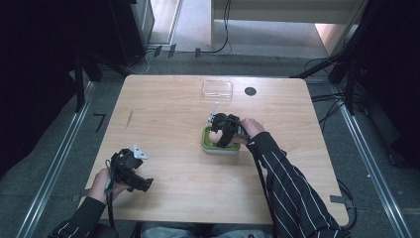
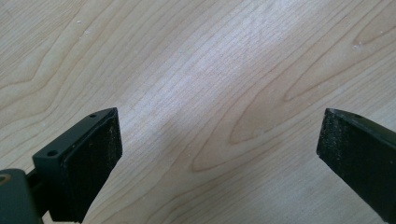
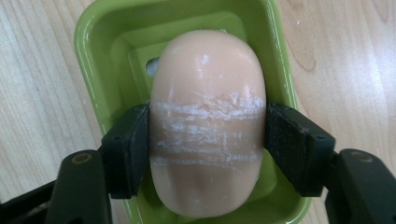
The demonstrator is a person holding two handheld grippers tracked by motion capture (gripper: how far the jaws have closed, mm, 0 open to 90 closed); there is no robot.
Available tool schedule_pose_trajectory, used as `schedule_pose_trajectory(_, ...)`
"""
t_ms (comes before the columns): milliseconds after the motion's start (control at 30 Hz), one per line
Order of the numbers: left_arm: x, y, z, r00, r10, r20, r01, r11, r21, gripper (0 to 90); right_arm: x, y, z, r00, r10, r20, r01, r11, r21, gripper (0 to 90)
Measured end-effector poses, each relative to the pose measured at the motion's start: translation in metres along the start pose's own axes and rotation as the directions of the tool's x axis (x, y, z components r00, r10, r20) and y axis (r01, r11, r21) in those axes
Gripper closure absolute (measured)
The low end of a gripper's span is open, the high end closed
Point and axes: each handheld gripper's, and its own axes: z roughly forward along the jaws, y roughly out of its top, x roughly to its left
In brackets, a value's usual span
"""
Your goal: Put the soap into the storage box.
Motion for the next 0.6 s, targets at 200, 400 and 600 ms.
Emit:
schedule_pose_trajectory(200,0.0,0.0,0.0,1.0,0.0,0.0,0.0,1.0,0.001,0.5,0.0,-0.001,-0.001,1.0,0.008,-0.001,-0.008,1.0,-0.003,32.3)
schedule_pose_trajectory(400,0.001,0.0,0.0,1.0,-0.002,0.005,0.002,1.0,0.0,0.6,-0.004,-0.001,-0.009,0.9994,0.034,-0.008,-0.035,0.999,-0.031,28.1)
schedule_pose_trajectory(600,0.0,0.0,0.0,1.0,-0.003,0.0,0.003,1.0,0.001,0.5,-0.005,-0.002,-0.018,0.9962,0.086,-0.009,-0.087,0.995,-0.045,17.7)
